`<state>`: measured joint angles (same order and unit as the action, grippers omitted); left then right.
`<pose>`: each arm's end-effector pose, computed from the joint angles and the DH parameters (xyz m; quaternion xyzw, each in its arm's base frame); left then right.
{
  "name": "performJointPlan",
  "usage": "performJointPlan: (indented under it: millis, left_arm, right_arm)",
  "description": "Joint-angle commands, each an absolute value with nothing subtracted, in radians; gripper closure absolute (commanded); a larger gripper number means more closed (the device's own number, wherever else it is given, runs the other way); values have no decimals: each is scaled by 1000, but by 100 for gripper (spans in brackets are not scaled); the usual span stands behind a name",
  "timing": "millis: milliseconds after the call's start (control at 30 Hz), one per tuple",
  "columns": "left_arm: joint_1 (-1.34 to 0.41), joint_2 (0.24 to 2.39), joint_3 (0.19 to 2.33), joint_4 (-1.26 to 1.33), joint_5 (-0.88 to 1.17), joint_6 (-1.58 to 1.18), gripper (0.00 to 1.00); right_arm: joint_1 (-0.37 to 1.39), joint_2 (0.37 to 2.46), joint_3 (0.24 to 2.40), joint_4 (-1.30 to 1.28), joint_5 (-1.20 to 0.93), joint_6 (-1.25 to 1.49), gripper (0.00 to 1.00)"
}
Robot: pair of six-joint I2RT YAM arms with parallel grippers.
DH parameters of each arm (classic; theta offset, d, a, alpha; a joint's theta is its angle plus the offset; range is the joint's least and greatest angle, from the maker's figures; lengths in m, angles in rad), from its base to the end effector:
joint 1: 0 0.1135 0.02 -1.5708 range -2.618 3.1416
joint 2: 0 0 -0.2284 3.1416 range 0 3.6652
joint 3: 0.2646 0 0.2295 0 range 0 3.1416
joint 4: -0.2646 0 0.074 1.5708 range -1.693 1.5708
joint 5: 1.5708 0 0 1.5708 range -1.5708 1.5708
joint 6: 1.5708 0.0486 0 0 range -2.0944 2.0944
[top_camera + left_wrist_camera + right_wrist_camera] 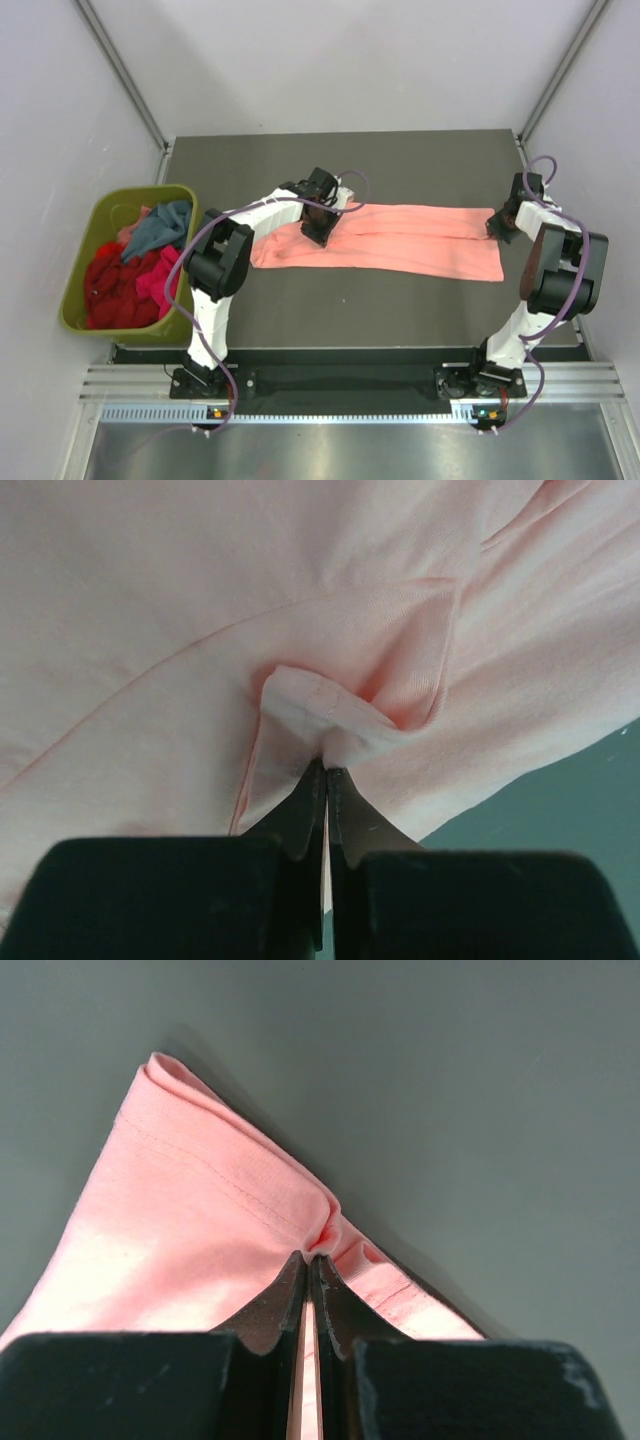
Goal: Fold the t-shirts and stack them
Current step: Fold the tshirt
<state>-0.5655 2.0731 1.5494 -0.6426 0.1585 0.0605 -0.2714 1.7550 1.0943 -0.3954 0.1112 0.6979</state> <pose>0.3335 -0.2207 0.1427 0.3158 0.9242 -0.1251 0.1745 0.3201 -0.0947 0.1430 0.4624 0.8478 0.0013 0.2597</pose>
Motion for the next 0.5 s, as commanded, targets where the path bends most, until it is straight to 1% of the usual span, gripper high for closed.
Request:
performJointPlan:
  millis: [0,433,467]
  left_arm:
    - [-569,2046,1580,-655,111,77,100]
    - [-569,1942,1583,-710,9,60,100]
    - [-569,1934,1583,-712,-24,57,100]
  right_arm:
    - [-284,1746,1140,-379,110,680,99]
    - [-295,1730,1141,-388,110,663,100]
    - [-295,1729,1141,-387,109,661,100]
